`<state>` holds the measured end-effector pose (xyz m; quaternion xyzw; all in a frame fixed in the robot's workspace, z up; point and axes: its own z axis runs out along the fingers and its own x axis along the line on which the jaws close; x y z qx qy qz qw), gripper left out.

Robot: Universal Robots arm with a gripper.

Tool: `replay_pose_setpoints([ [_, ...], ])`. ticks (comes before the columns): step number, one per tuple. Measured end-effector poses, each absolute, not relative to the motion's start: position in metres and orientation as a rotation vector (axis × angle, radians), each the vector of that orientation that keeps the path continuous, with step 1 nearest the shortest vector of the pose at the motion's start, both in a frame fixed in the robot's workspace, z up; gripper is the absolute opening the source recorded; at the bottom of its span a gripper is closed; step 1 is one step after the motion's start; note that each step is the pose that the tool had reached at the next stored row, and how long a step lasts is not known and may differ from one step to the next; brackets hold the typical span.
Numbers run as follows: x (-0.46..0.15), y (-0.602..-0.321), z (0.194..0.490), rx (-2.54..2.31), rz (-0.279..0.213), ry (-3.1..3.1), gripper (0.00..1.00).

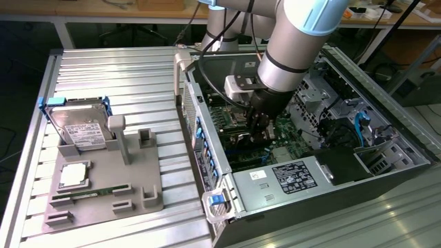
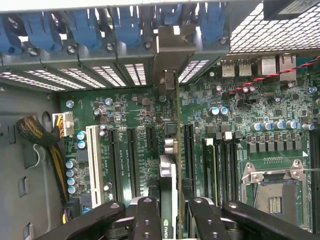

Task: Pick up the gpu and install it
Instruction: 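Insert the gpu into the slot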

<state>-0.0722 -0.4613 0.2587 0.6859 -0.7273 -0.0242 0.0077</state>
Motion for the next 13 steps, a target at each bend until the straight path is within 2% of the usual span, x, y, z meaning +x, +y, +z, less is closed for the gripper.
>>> replay_pose_setpoints([
  [13,-0.0696,-0.4613,0.2593,2.158,-0.077,-2.251,0.27],
])
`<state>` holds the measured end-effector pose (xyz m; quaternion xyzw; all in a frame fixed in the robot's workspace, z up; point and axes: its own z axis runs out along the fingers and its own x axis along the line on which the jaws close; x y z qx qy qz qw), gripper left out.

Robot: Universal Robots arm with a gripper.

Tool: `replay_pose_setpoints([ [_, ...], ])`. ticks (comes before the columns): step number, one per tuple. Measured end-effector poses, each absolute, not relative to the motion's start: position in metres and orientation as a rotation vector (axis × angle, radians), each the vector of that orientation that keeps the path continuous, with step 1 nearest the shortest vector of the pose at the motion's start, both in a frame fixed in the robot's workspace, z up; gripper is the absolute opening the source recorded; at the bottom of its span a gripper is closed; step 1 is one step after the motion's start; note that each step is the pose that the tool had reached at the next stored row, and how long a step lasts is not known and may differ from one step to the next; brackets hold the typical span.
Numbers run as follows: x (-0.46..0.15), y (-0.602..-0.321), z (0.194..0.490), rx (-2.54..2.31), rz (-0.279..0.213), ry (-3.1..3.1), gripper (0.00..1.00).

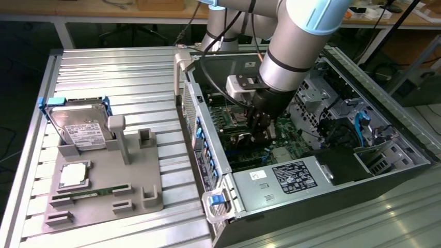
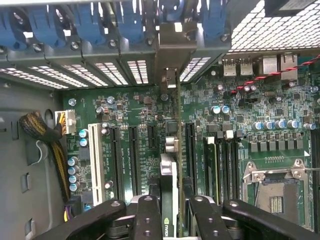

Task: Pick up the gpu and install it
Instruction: 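Insert the gpu into the slot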

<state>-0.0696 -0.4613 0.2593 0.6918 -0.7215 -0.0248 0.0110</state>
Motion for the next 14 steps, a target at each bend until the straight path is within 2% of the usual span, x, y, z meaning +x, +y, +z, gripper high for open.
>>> replay_pose_setpoints([
  [14,-0.0727,-0.4615,0.2595,2.173,-0.077,-2.236,0.27],
])
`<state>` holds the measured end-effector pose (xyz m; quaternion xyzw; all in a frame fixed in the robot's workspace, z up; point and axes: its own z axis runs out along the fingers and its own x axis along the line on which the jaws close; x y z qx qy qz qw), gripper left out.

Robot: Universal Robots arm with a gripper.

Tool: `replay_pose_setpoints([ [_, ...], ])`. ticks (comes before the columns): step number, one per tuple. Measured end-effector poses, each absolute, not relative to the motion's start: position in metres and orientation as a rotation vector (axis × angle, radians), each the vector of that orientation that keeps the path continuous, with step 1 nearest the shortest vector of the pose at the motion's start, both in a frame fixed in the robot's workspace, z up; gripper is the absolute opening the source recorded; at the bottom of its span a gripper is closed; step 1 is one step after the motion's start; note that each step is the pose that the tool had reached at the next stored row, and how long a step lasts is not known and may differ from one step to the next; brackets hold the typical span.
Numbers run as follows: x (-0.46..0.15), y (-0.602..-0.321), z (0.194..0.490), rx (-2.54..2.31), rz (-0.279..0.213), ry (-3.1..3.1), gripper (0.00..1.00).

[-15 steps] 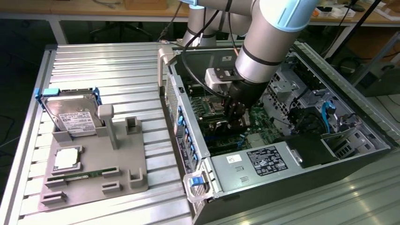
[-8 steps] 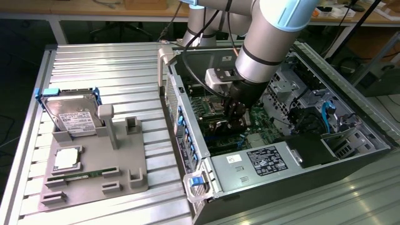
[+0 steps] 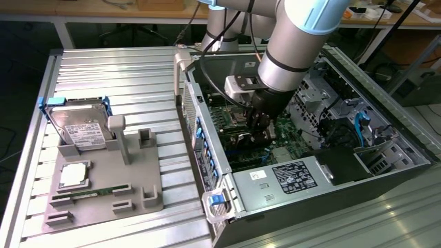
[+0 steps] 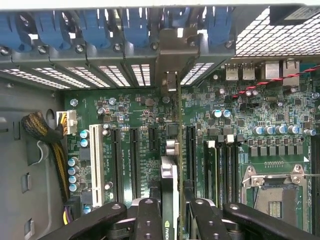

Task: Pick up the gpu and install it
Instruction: 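Insert the gpu into the slot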

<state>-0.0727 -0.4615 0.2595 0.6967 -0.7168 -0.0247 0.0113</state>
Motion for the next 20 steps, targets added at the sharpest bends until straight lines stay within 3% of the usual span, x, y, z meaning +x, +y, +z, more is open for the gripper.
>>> replay_pose_setpoints([
  [20,-0.0756,-0.4615,0.2550,2.172,-0.080,-2.235,0.27],
])
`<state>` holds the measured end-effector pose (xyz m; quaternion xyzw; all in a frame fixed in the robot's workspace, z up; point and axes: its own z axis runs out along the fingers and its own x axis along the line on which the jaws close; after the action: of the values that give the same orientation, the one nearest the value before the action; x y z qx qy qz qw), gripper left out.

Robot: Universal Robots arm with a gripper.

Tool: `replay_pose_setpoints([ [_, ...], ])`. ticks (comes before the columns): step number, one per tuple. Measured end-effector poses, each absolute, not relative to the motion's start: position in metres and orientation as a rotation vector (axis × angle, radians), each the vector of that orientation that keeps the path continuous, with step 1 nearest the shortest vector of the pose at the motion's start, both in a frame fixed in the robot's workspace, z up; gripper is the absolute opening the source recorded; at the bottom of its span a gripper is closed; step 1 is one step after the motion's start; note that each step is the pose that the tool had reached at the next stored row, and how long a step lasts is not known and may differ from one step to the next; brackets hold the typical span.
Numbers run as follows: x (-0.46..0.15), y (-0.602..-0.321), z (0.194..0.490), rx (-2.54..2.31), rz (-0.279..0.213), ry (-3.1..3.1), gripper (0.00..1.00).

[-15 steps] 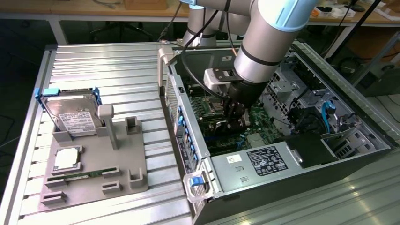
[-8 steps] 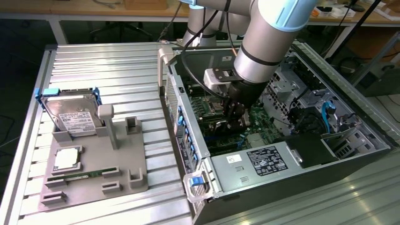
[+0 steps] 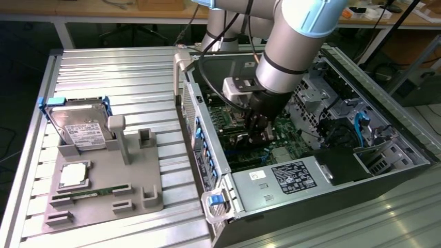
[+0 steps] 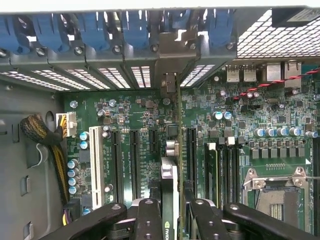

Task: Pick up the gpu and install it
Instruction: 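Insert the gpu into the slot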

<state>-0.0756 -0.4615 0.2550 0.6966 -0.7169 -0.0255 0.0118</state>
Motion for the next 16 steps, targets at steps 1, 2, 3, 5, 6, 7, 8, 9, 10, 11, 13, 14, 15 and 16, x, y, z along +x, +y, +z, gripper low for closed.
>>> replay_pose_setpoints([
  [1,-0.0755,-0.4615,0.2534,2.172,-0.079,-2.235,0.27],
  [2,-0.0755,-0.4615,0.2538,2.172,-0.080,-2.235,0.27],
  [3,-0.0755,-0.4615,0.2543,2.172,-0.079,-2.235,0.27],
  [5,-0.0766,-0.4615,0.2544,2.172,-0.079,-2.235,0.27],
  [6,-0.0775,-0.4611,0.2543,2.172,-0.080,-2.235,0.27],
  [7,-0.0775,-0.4606,0.2541,2.172,-0.080,-2.235,0.27],
  [8,-0.0776,-0.4606,0.2514,2.172,-0.080,-2.235,0.27],
  [9,-0.0775,-0.4607,0.2508,2.172,-0.080,-2.235,0.27],
  [10,-0.0775,-0.4606,0.2507,2.172,-0.080,-2.235,0.27],
  [11,-0.0775,-0.4606,0.2511,2.172,-0.080,-2.235,0.27],
  [13,-0.0775,-0.4605,0.2518,2.173,-0.081,-2.236,0.27],
  [14,-0.0774,-0.4605,0.2519,2.172,-0.080,-2.236,0.27],
  [15,-0.0775,-0.4607,0.2522,2.170,-0.080,-2.238,0.27],
  [16,-0.0775,-0.4607,0.2522,2.166,-0.080,-2.240,0.27],
])
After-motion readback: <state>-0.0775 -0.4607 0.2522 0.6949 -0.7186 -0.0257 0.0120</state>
